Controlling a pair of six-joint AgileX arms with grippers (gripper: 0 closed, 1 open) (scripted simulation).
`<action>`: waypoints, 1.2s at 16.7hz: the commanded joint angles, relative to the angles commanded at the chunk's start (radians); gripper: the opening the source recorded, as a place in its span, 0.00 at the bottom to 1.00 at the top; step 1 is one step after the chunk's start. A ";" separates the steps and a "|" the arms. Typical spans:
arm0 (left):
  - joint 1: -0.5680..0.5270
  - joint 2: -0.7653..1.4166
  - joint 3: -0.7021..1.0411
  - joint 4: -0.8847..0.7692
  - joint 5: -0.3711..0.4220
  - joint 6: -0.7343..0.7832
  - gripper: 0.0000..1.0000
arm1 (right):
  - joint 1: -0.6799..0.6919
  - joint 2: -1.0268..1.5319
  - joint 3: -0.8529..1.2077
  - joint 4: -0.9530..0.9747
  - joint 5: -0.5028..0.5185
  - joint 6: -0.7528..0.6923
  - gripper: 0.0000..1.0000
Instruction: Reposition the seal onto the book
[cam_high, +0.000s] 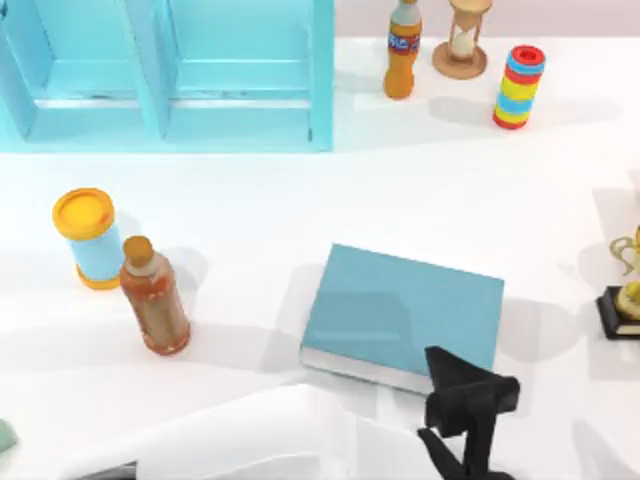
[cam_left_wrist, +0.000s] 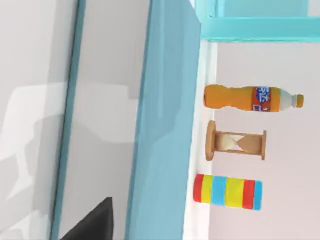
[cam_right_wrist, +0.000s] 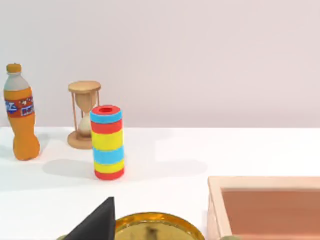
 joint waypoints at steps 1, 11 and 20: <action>-0.019 0.008 0.013 -0.079 0.006 -0.070 1.00 | 0.000 0.000 0.000 0.000 0.000 0.000 1.00; -0.085 0.034 0.054 -0.329 0.029 -0.305 1.00 | 0.000 0.000 0.000 0.000 0.000 0.000 1.00; 0.168 -0.142 -0.024 -0.121 0.126 -0.106 1.00 | 0.000 0.000 0.000 0.000 0.000 0.000 1.00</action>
